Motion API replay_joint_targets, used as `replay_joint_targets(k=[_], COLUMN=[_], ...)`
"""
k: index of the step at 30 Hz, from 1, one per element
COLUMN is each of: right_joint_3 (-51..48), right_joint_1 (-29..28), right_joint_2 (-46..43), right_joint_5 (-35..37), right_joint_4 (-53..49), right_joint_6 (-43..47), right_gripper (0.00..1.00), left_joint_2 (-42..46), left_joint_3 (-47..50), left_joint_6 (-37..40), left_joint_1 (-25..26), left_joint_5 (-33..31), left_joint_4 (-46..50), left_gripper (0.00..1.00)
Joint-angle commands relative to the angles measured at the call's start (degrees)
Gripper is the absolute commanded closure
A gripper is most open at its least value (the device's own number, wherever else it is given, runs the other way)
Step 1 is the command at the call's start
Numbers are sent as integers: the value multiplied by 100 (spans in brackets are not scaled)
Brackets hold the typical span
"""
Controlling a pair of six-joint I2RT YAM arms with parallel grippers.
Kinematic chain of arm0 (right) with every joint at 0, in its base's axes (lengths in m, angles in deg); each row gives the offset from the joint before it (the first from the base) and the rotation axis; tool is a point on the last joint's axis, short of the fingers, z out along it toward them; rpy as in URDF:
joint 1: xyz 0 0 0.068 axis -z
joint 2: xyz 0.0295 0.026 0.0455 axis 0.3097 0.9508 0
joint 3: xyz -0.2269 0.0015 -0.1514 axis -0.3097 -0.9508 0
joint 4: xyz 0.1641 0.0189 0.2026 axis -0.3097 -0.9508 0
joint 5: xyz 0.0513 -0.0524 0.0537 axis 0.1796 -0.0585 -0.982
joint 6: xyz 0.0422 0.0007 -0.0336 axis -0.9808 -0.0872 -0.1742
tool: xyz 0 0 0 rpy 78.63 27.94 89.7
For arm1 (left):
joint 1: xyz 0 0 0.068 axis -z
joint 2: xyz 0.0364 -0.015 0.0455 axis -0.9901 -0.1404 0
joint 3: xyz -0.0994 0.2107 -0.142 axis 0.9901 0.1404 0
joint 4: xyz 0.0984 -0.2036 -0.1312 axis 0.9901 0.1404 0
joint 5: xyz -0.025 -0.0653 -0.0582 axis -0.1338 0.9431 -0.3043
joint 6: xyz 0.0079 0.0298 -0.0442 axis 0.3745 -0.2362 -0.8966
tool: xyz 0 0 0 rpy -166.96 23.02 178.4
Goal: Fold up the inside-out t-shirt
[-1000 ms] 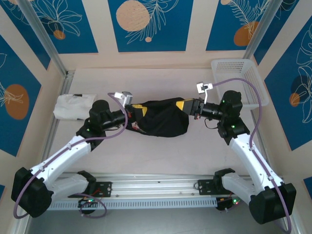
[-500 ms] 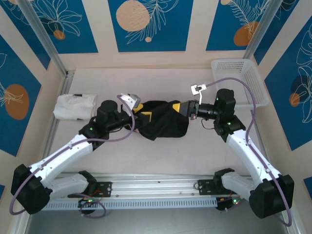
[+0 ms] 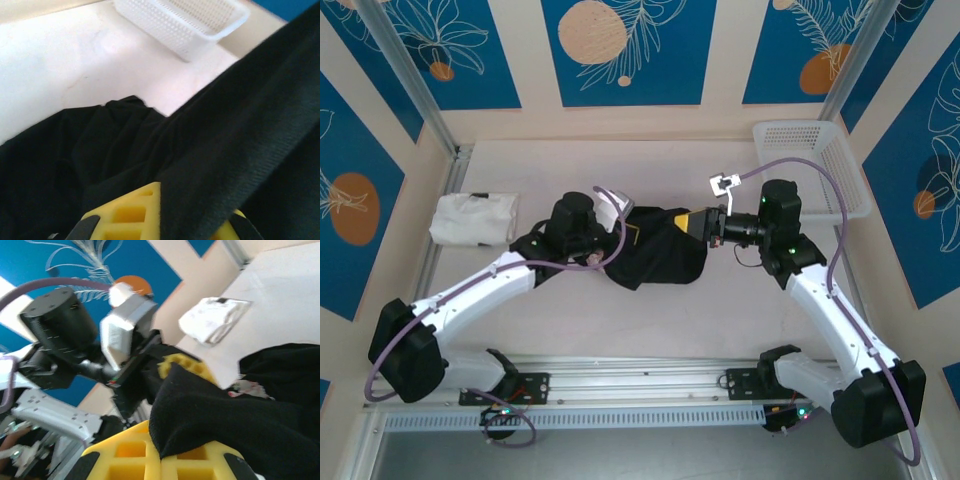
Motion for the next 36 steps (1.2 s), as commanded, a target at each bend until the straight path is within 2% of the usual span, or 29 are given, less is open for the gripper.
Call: replay_joint_targets(k=[1,3,5,11,16,20,26,30,36], right_joint_3=[259,236,193,381,467,295,-14,40,123], right_joint_1=[-9,-48,-111,-176,-220,-409,-1273,-1747,-1793], right_joint_2=[24,108,169,132,-369,-933,-943,-552,-217], right_joint_5=[1170,1471,1578,2160,2441,2188,1596,1986,2450], right_joint_4=[-1137,-1240,-1199,-1703,-2125,-2019,-1285,-1063,-760], right_joint_6=[554,554,541,757,1244,1761,2017,2068,1848], right_gripper=[100,98,95,85,69,62,57,57,59], left_joint_2=[424,584,644,654,702,737,674,654,678], left_joint_3=[165,457,642,931,996,1004,978,964,978], left_joint_6=[-912,-1420,-1783,-2354,-2304,-2192,-2168,-2182,-2146], left_joint_1=[2,-23,-40,-83,-82,-81,-85,-86,-85], left_joint_5=[1212,1709,1944,1934,1635,1423,1372,1398,1397], left_joint_4=[-1180,-2075,-2767,-3755,-3696,-3483,-3411,-3388,-3316], left_gripper=[100,100,100,100,100,100,100,100,100])
